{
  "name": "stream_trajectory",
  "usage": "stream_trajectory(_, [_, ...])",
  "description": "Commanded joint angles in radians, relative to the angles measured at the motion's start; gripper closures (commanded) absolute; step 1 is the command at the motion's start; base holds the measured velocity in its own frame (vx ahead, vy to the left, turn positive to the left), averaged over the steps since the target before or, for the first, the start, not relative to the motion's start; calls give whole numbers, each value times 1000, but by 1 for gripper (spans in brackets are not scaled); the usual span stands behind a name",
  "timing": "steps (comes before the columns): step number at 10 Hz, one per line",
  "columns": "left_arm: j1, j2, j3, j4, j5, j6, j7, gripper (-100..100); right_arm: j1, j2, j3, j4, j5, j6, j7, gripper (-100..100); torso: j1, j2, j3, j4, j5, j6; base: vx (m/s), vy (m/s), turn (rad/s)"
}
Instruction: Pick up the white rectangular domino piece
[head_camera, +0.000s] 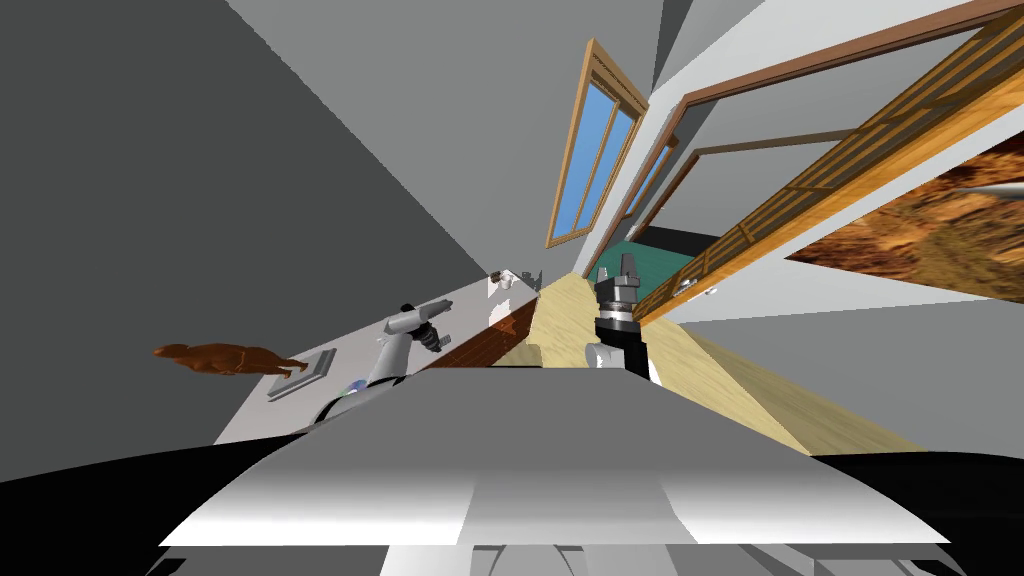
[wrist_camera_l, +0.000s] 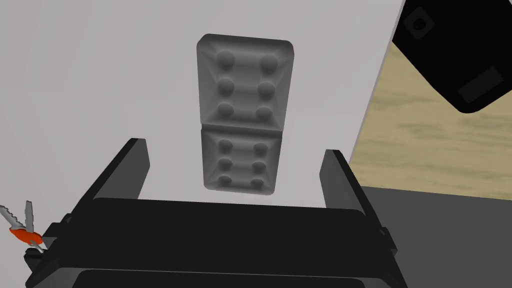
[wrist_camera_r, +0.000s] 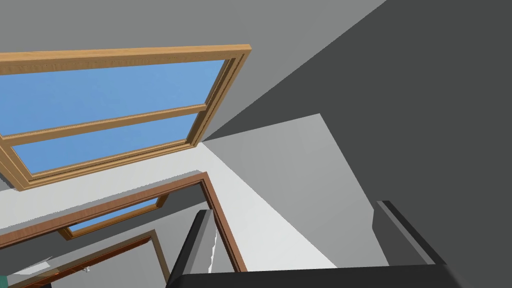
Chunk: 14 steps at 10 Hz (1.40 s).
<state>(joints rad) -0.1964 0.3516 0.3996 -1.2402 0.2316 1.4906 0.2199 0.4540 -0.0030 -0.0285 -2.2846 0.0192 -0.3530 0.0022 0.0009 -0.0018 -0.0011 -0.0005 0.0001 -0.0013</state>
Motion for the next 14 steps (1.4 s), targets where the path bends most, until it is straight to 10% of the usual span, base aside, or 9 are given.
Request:
stream_trajectory(1, [-11, 2, 1, 17, 8, 36, 9, -100, 0, 0, 0, 0, 0, 0, 0, 0, 0, 0, 0, 0, 0, 0, 30, 22, -45])
stream_trajectory(3, [-14, 3, 0, 24, 8, 33, 9, -100, 0, 0, 0, 0, 0, 0, 0, 0, 0, 0, 0, 0, 0, 0, 16, 14, -16])
stream_trajectory(4, [-15, 3, 0, 25, 8, 36, 10, 0, 0, 0, 0, 0, 0, 0, 0, 0, -1, 2, 1, 0, 0, 0, 0, 0, 0])
stream_trajectory(5, [-11, -5, -6, 52, 5, 1, 7, -100, 0, 0, 0, 0, 0, 0, 0, 0, -1, 2, 1, 0, 0, 0, 0, 0, 0])
stream_trajectory(9, [-7, -14, -12, 77, 1, -30, 5, -100, 0, 0, 0, 0, 0, 0, 0, 0, -1, 2, 1, 0, 0, 0, 1, -1, 3])
stream_trajectory(10, [-7, -14, -12, 79, 1, -34, 5, 100, 0, 0, 0, 0, 0, 0, 0, 0, -1, 2, 1, 1, 0, 0, 0, 0, 0])
stream_trajectory(14, [-7, -14, -12, 79, 1, -34, 5, 100, 0, 0, 0, 0, 0, 0, 0, 0, -1, 2, 1, 0, 0, 0, 0, 0, 0])
